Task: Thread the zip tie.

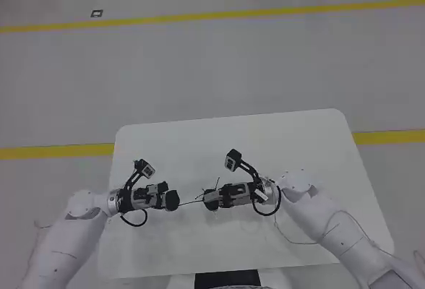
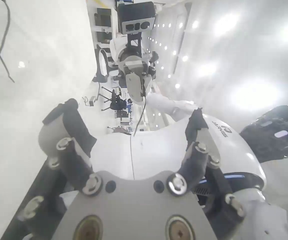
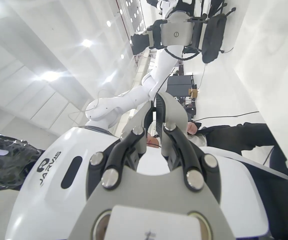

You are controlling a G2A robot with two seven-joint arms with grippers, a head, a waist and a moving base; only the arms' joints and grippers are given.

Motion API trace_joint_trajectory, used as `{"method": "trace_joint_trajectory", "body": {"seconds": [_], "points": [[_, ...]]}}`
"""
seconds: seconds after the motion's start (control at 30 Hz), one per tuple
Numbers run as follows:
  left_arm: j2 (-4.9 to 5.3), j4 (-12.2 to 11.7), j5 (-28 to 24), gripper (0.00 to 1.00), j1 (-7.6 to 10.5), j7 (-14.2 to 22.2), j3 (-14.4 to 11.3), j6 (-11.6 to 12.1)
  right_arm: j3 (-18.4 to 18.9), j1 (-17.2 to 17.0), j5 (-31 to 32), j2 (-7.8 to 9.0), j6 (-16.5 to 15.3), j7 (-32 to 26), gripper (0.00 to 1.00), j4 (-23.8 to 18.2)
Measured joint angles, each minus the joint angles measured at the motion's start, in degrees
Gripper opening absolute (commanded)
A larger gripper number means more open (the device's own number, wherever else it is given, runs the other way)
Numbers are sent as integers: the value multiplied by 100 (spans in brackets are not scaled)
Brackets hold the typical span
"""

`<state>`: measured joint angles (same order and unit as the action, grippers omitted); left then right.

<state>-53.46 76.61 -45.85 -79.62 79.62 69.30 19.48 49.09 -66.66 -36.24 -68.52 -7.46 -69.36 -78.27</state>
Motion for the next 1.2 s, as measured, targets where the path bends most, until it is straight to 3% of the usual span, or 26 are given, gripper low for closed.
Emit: {"method": "trace_joint_trajectory", "body": {"seconds": [0.2, 0.4, 0.53, 0.67, 0.83, 1.2], "points": [[122, 91, -611, 100, 248, 2, -529, 0, -153, 138, -49, -81, -128, 125, 0, 79], [127, 108, -631, 100, 254, 1, -533, -1, -149, 126, -33, -79, -117, 131, 0, 66], [114, 171, -720, 100, 266, 1, -617, -186, -110, 35, -50, -70, -123, 219, 0, -35], [123, 234, -925, 100, 331, 2, -866, -294, -55, 6, -217, -64, -188, 1, 0, -14], [253, 290, -823, 100, 479, 2, -1166, -173, -27, -3, -338, -70, -353, -157, 0, -28], [254, 428, -654, 100, 448, -120, -1195, -168, 13, -120, -224, -60, -233, 184, 0, -152]]}}
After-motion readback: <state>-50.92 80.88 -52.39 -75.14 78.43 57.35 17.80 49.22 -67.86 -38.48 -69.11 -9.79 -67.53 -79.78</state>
